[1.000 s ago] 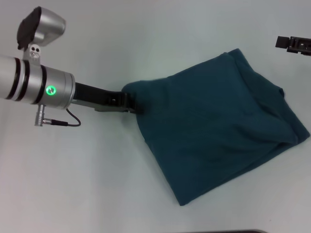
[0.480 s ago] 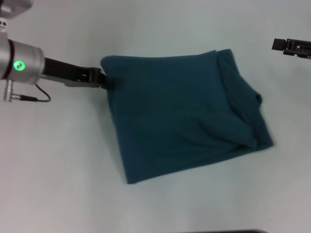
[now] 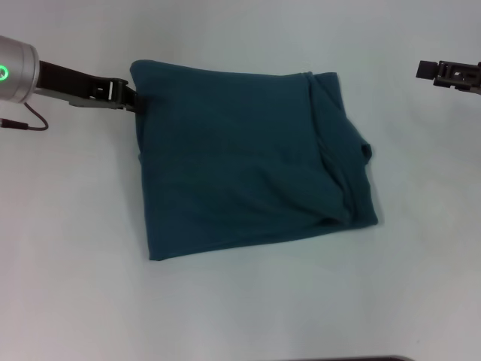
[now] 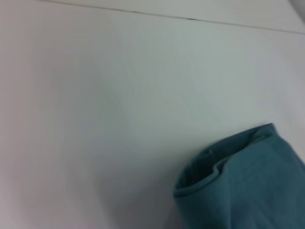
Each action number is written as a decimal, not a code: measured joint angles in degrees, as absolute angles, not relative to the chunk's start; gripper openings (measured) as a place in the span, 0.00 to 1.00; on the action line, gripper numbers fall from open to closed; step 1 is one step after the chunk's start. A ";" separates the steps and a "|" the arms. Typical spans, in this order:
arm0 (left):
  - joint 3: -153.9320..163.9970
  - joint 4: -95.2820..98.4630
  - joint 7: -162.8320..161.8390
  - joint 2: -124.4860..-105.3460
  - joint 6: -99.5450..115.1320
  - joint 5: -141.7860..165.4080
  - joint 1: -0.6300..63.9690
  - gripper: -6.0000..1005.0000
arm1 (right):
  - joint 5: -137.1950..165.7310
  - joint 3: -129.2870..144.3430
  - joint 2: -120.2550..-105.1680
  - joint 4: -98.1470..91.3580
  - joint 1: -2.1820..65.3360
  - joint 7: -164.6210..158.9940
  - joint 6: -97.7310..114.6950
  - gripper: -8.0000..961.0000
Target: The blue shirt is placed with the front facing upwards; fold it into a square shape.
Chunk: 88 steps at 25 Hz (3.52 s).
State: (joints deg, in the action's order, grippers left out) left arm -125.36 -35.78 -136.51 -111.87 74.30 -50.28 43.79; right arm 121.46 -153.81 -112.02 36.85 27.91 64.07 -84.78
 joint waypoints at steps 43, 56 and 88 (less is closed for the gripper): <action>-136.76 -57.17 -120.14 -121.42 95.14 -69.52 28.14 0.83 | 125.81 -144.61 -112.53 33.83 34.55 56.28 -86.13 0.79; -137.11 -54.62 -117.70 -120.32 94.36 -69.28 28.45 0.83 | 125.81 -139.17 -115.48 26.24 39.48 55.83 -75.90 0.79; -137.19 -54.67 -117.05 -119.62 92.46 -67.32 28.47 0.83 | 125.69 -136.25 -118.98 24.60 41.99 56.36 -66.59 0.79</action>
